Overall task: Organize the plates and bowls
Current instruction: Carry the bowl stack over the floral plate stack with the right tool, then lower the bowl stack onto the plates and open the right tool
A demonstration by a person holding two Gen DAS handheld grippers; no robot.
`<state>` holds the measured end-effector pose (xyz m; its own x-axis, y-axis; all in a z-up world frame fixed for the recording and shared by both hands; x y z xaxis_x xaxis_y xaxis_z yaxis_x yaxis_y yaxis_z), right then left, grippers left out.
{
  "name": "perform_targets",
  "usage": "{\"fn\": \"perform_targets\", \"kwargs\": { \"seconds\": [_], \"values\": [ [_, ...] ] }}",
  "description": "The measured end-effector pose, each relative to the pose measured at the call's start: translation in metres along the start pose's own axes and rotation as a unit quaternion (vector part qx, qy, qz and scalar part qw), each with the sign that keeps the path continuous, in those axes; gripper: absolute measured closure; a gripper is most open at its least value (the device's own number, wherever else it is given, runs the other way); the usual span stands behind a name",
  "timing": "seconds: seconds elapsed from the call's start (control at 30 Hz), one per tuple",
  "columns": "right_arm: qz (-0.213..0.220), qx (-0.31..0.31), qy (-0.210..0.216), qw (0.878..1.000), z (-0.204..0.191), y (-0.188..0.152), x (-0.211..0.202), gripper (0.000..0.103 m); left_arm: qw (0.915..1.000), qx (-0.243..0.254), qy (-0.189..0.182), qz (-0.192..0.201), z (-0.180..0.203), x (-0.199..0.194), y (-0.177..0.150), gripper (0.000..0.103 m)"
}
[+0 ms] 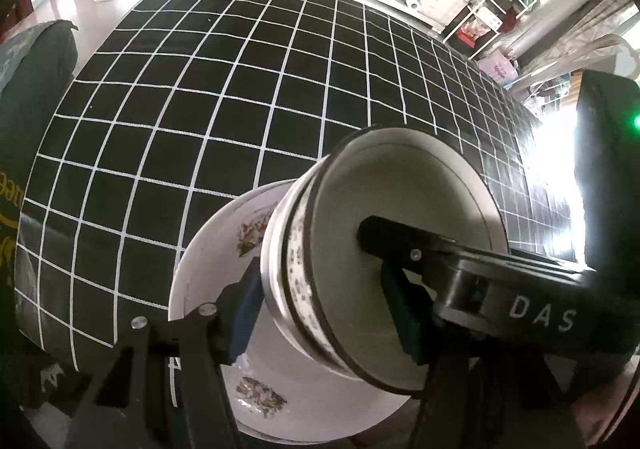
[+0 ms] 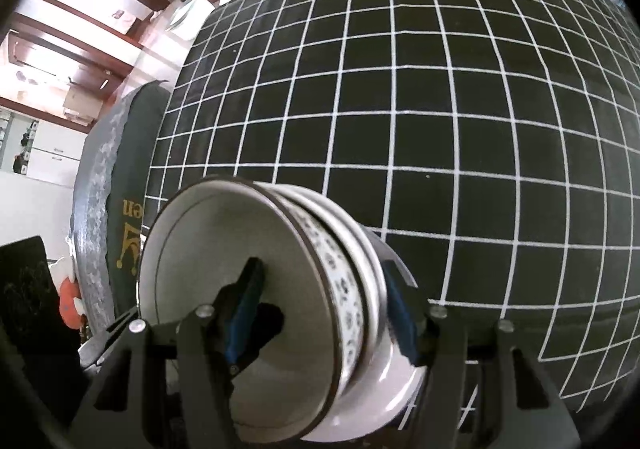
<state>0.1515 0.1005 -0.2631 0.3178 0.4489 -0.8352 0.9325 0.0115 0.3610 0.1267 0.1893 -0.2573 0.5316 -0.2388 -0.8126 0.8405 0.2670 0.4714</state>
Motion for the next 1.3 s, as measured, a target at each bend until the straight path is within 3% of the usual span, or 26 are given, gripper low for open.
{"fn": "perform_targets", "kwargs": {
  "seconds": [0.4, 0.87, 1.1, 1.3],
  "values": [
    [0.025, -0.009, 0.001, 1.000, 0.004, -0.001, -0.021, 0.040, 0.9997, -0.017, 0.009, 0.012, -0.017, -0.016, -0.007, 0.048],
    [0.056, -0.004, -0.001, 0.998, 0.009, -0.011, -0.058, 0.040, 0.9984, -0.009, 0.020, 0.051, -0.009, -0.058, -0.008, 0.048],
    [0.110, -0.025, -0.011, 0.994, 0.008, -0.015, -0.104, 0.040, 0.9923, 0.019, 0.038, 0.116, 0.005, -0.105, -0.006, 0.048],
    [0.177, -0.065, -0.031, 0.982, 0.005, -0.023, -0.153, 0.040, 0.9723, 0.069, 0.059, 0.215, 0.034, -0.160, -0.010, 0.048]
  ]
}}
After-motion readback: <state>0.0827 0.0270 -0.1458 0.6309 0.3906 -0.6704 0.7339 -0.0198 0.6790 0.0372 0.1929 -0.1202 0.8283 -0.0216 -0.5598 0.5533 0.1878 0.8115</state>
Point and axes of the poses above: each gripper's, at about its wrist camera, not at the fingertips, and x roughly the way its jaws point, z to its right, y to its top, the point moved 9 cm from there along x, roughly the way its jaws point, and after that the axes turned 13 degrees about z, right-handed, at the moved point
